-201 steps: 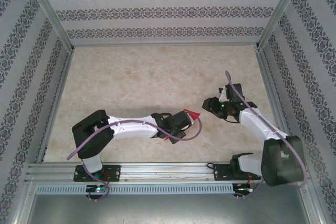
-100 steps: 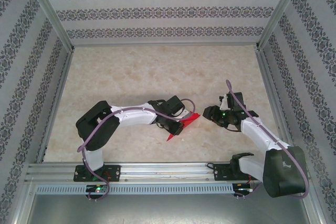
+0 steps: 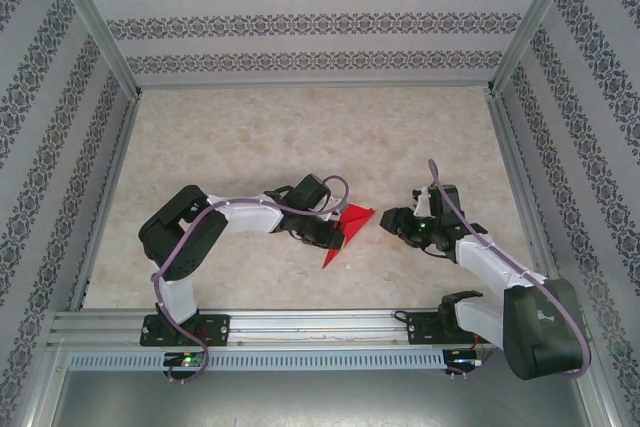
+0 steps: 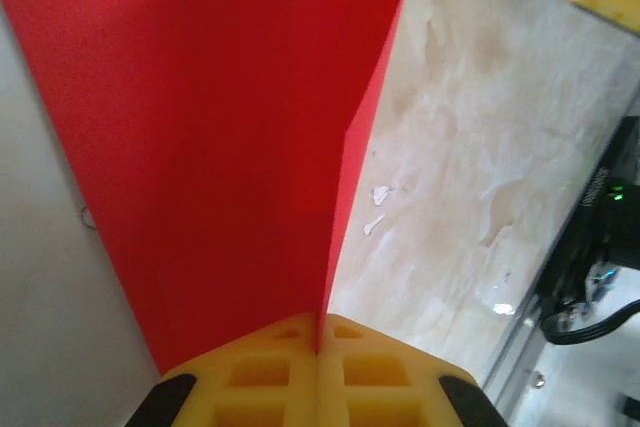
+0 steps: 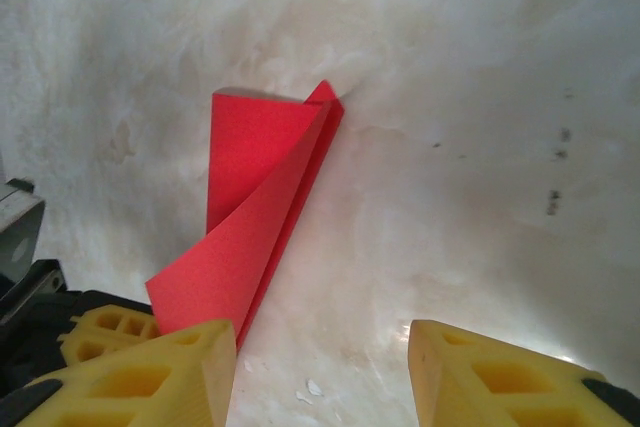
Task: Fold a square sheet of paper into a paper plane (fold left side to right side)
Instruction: Fold the wing for the fifth time at the center of the table.
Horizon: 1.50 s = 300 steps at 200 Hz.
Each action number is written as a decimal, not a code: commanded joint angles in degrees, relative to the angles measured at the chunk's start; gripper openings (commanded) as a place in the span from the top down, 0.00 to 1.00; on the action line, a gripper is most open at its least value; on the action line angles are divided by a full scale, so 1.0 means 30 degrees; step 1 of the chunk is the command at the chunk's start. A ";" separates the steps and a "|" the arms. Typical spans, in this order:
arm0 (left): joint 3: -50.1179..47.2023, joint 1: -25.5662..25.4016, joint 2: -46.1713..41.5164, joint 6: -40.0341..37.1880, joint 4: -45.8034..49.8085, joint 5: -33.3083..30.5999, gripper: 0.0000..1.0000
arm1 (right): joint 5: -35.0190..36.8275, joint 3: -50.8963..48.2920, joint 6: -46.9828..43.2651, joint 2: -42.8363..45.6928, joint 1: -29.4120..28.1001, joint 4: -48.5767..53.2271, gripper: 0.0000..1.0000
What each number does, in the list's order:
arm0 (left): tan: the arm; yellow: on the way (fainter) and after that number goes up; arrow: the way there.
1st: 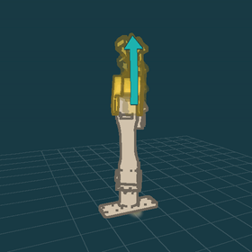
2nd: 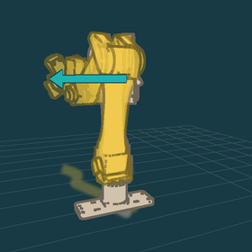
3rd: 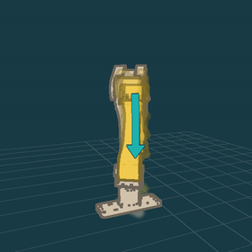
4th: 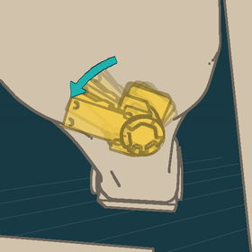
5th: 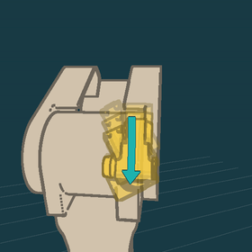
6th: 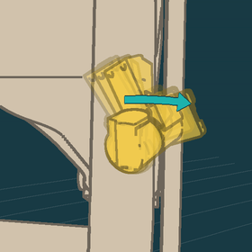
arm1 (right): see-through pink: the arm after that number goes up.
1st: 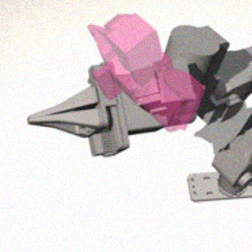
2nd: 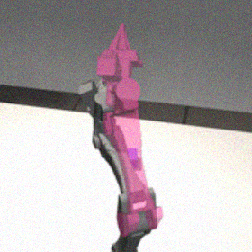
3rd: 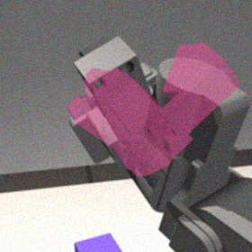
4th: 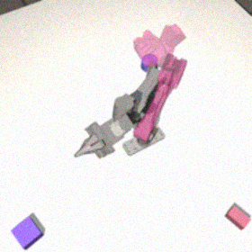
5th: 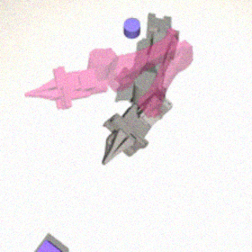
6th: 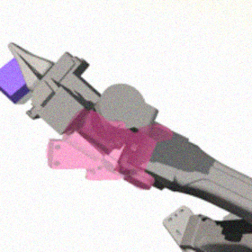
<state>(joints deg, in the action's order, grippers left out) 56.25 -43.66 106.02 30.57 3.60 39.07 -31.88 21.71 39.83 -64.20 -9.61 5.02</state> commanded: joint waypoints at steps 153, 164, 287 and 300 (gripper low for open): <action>-0.3457 0.1721 0.0227 0.5575 -0.9533 0.3064 1.00 | 0.2331 0.0165 0.4714 -0.4927 -0.4403 -0.8967 0.56; -0.3507 0.1749 0.0266 0.5573 -0.9533 0.3059 1.00 | 0.2379 0.0275 0.4798 -0.5275 -0.4579 -0.9205 0.56; -0.3422 0.1749 0.0919 0.6252 -1.0270 0.3398 0.98 | 0.2599 0.0343 0.5120 -0.6268 -0.5146 -1.0446 0.57; -0.3420 0.1750 0.0954 0.6299 -1.0338 0.3357 0.98 | 0.2626 0.0321 0.5147 -0.6286 -0.5173 -1.0461 0.57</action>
<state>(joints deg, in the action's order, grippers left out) 46.24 -39.24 107.98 48.31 -24.10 47.99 -24.84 21.65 54.39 -82.35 -24.53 -24.32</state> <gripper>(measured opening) 0.036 0.427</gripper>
